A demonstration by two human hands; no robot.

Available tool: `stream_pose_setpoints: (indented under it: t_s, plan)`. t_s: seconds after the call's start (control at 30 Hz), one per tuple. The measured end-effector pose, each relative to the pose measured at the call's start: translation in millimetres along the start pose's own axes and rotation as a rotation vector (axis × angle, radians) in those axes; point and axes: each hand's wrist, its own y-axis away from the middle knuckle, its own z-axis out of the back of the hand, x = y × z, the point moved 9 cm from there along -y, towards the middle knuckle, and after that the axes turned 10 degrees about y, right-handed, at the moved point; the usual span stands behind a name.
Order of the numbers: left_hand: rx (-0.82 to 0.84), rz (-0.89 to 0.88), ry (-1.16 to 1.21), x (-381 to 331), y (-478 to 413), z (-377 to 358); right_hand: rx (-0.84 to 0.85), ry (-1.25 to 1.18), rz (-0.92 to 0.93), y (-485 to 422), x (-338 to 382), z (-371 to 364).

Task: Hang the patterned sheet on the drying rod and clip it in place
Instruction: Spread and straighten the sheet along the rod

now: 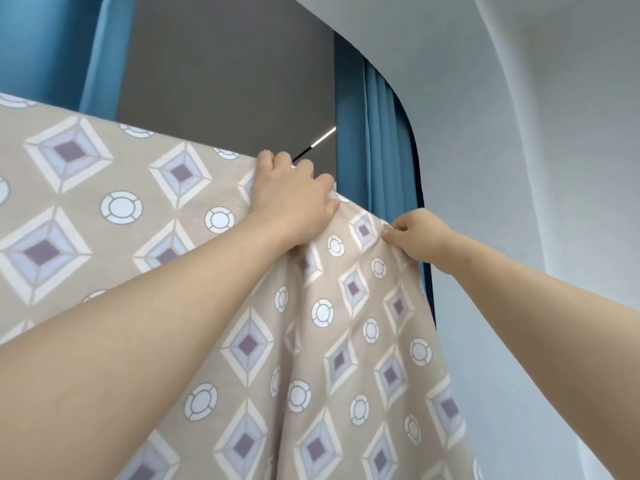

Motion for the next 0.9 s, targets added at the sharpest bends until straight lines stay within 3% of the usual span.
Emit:
stream_pose_setpoints:
  t_s: [0.1, 0.13, 0.27, 0.4, 0.53, 0.6, 0.67, 0.73, 0.8, 0.9]
  plan:
    - [-0.055, -0.039, 0.036, -4.0, 1.3, 2.7, -0.307, 0.106, -0.050, 1.9, -5.2, 29.7]
    - [-0.066, -0.038, 0.052, -5.5, 2.2, 2.3, -0.310, 0.050, -0.053, 2.5, -6.9, 30.4]
    - [-0.086, -0.015, 0.102, -10.0, 11.0, -4.9, 0.112, -0.389, -0.066, 13.1, -10.8, -11.7]
    - [-0.111, -0.055, 0.142, -19.3, 20.3, -10.6, 0.285, -0.429, -0.162, 24.2, -36.5, -34.1]
    - [-0.097, -0.068, 0.172, -28.1, 25.2, -18.4, 0.470, -0.621, -0.215, 35.4, -53.7, -51.8]
    - [-0.097, -0.064, 0.193, -30.0, 26.9, -21.2, 0.516, -0.582, -0.192, 44.4, -57.5, -54.8]
    - [-0.104, -0.071, 0.196, -32.7, 28.2, -23.4, 0.528, -0.316, -0.179, 51.5, -65.3, -55.6]
    - [-0.108, -0.081, 0.192, -35.5, 28.7, -24.8, 0.438, -0.037, -0.201, 49.4, -73.4, -46.6]
    - [-0.116, -0.086, 0.198, -37.0, 29.0, -25.1, 0.243, 0.096, -0.222, 40.6, -75.7, -27.9]
    - [-0.147, -0.100, 0.217, -34.7, 30.2, -22.9, -0.094, -0.060, -0.325, 28.9, -89.5, -0.1]
